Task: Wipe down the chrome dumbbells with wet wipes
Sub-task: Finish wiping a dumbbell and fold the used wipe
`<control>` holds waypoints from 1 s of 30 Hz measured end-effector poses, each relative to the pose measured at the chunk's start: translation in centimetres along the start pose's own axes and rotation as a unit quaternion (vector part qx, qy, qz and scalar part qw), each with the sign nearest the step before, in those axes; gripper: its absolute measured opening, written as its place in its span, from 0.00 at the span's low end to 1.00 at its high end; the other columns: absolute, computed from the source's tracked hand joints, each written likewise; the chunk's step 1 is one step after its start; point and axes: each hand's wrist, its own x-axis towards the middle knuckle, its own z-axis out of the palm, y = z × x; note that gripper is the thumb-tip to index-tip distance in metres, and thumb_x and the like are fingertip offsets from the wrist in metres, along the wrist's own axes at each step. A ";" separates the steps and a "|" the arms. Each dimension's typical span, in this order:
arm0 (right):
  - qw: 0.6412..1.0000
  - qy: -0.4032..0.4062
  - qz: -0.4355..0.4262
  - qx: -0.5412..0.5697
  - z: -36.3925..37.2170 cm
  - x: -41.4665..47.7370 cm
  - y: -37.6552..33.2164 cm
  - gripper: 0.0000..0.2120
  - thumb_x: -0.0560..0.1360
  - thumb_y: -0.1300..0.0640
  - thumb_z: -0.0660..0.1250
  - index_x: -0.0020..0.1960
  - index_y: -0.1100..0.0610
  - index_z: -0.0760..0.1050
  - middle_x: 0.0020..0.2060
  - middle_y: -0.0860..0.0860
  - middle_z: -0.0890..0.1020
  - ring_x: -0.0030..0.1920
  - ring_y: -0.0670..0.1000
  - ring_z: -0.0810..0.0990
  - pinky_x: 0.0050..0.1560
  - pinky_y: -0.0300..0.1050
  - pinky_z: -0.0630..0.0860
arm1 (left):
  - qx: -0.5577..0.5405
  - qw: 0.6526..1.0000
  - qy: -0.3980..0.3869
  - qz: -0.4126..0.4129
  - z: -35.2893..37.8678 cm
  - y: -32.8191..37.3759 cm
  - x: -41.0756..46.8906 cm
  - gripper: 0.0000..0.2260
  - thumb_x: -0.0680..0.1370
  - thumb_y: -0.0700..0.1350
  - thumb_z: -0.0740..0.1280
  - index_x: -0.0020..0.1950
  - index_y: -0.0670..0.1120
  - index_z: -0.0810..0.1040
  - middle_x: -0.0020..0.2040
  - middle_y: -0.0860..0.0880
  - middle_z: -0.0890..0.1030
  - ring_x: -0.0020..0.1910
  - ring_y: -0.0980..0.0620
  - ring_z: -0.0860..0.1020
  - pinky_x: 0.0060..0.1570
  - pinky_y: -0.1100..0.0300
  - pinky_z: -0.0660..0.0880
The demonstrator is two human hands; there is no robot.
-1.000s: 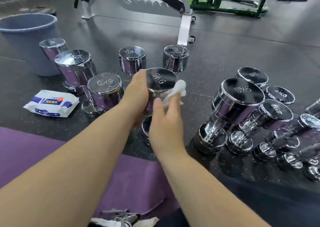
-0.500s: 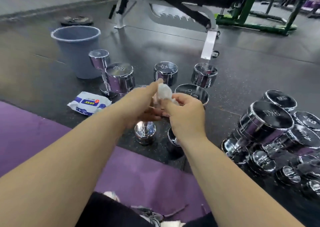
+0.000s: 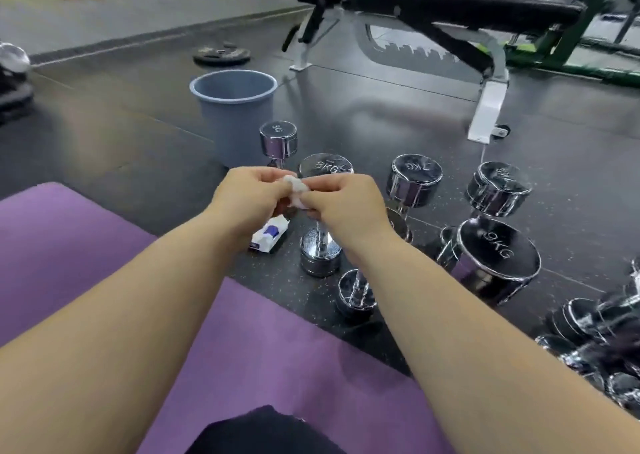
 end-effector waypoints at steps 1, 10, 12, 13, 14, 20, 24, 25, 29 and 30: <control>1.000 -0.005 0.003 0.012 0.5 0.1 0.0 0.06 0.70 0.60 0.74 0.41 0.49 0.86 0.37 0.53 0.86 0.41 0.53 0.84 0.52 0.57 0.81 | -0.045 0.999 -0.007 -0.017 -0.2 0.0 0.0 0.09 0.77 0.30 0.65 0.51 0.40 0.81 0.44 0.42 0.82 0.40 0.49 0.79 0.40 0.63 0.80; 0.982 -0.081 0.087 0.147 1.7 -3.4 -1.3 0.21 0.72 0.76 0.55 0.45 0.57 0.83 0.40 0.52 0.85 0.38 0.47 0.82 0.49 0.44 0.78 | 0.050 0.988 -0.136 0.046 -2.8 -1.6 -4.0 0.10 0.76 0.38 0.70 0.46 0.53 0.86 0.52 0.45 0.85 0.46 0.54 0.78 0.44 0.62 0.72; 0.976 -0.116 0.107 0.152 1.4 -4.1 -2.0 0.23 0.73 0.76 0.53 0.44 0.56 0.81 0.38 0.49 0.85 0.38 0.45 0.82 0.46 0.40 0.77 | 0.072 0.994 -0.061 0.059 -3.0 -1.6 -4.2 0.11 0.76 0.41 0.70 0.37 0.54 0.83 0.44 0.49 0.85 0.41 0.53 0.77 0.39 0.62 0.71; 0.974 -0.124 0.113 0.151 1.4 -4.6 -2.5 0.23 0.74 0.75 0.52 0.43 0.55 0.81 0.38 0.48 0.85 0.39 0.46 0.82 0.44 0.39 0.77 | 0.082 0.995 -0.013 0.061 -3.1 -1.5 -4.4 0.08 0.77 0.44 0.70 0.40 0.54 0.81 0.42 0.52 0.84 0.39 0.54 0.78 0.39 0.62 0.72; 0.974 -0.127 0.114 0.151 1.3 -4.6 -2.7 0.22 0.75 0.73 0.53 0.44 0.54 0.81 0.38 0.47 0.85 0.42 0.47 0.82 0.43 0.39 0.76 | 0.090 0.994 0.022 0.060 -3.2 -1.3 -4.2 0.05 0.79 0.47 0.68 0.43 0.53 0.79 0.40 0.53 0.83 0.38 0.55 0.79 0.39 0.61 0.72; 0.972 -0.139 0.113 0.149 1.8 -4.9 -4.9 0.13 0.76 0.69 0.61 0.52 0.58 0.82 0.45 0.54 0.84 0.44 0.51 0.82 0.36 0.38 0.76 | 0.061 0.993 0.077 0.064 -4.5 -0.1 -5.6 0.05 0.78 0.49 0.71 0.44 0.49 0.81 0.39 0.51 0.84 0.38 0.52 0.81 0.43 0.56 0.76; 0.971 -0.128 0.128 0.154 2.9 -3.7 -5.5 0.11 0.76 0.63 0.68 0.59 0.58 0.78 0.40 0.53 0.81 0.37 0.50 0.80 0.36 0.39 0.77 | 0.026 0.993 0.078 0.079 -5.6 0.6 -5.7 0.06 0.74 0.49 0.75 0.46 0.46 0.84 0.39 0.51 0.86 0.39 0.55 0.83 0.44 0.64 0.77; 0.971 -0.140 0.127 0.145 3.4 -3.2 -5.8 0.12 0.76 0.61 0.70 0.59 0.59 0.78 0.41 0.54 0.81 0.37 0.50 0.79 0.35 0.39 0.77 | 0.026 0.992 0.088 0.081 -5.9 0.8 -5.3 0.05 0.73 0.46 0.75 0.46 0.46 0.84 0.39 0.51 0.85 0.36 0.57 0.81 0.40 0.66 0.75; 0.974 -0.128 0.106 0.152 5.3 -0.7 -6.8 0.04 0.75 0.66 0.69 0.50 0.61 0.79 0.37 0.57 0.78 0.32 0.50 0.74 0.31 0.36 0.73 | -0.013 0.990 0.119 0.071 -7.0 1.2 -2.3 0.06 0.74 0.35 0.72 0.44 0.46 0.82 0.37 0.49 0.82 0.30 0.58 0.75 0.34 0.68 0.72; 0.977 -0.116 0.102 0.144 5.7 0.7 -7.2 0.04 0.75 0.67 0.69 0.47 0.60 0.78 0.35 0.56 0.78 0.30 0.49 0.73 0.30 0.36 0.72 | -0.031 0.990 0.119 0.067 -7.4 1.6 -1.0 0.06 0.74 0.34 0.72 0.44 0.46 0.81 0.37 0.49 0.82 0.30 0.58 0.75 0.34 0.68 0.72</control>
